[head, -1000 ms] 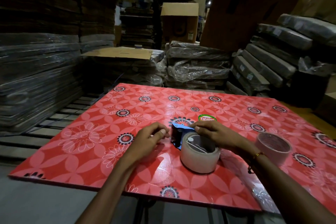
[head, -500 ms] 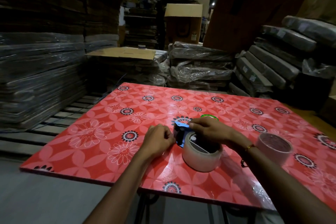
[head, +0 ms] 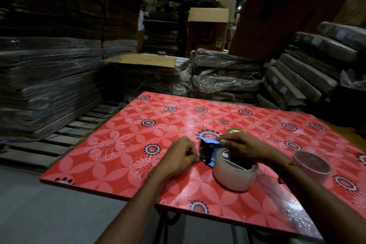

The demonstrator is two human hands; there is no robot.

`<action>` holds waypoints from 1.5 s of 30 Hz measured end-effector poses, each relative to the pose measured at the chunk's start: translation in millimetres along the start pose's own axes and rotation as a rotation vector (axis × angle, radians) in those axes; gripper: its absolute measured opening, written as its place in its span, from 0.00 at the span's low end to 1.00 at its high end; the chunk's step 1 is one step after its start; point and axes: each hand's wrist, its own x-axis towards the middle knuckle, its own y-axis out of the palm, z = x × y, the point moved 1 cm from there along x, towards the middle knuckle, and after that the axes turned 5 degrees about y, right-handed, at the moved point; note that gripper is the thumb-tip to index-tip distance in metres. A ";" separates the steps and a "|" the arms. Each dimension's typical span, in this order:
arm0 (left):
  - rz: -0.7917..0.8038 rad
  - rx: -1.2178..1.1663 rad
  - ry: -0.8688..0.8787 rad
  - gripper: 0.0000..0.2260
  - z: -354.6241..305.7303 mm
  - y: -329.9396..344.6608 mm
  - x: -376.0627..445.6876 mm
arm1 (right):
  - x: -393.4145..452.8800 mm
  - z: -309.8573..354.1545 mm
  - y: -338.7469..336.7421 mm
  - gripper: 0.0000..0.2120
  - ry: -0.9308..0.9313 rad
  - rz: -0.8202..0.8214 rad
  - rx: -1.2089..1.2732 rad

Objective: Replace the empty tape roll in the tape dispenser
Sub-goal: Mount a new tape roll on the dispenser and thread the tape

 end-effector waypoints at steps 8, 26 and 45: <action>-0.019 -0.066 -0.042 0.04 0.1 6.8 -2.4 | -21.4 22.9 -11.8 0.06 -0.012 -0.145 0.080; -0.036 -0.047 0.034 0.06 -5.0 4.4 -4.9 | -29.3 42.0 -1.4 0.14 -0.056 0.052 -0.297; -0.127 -0.109 -0.022 0.05 3.5 2.1 -6.6 | -24.4 29.4 -5.9 0.18 -0.010 0.029 -0.010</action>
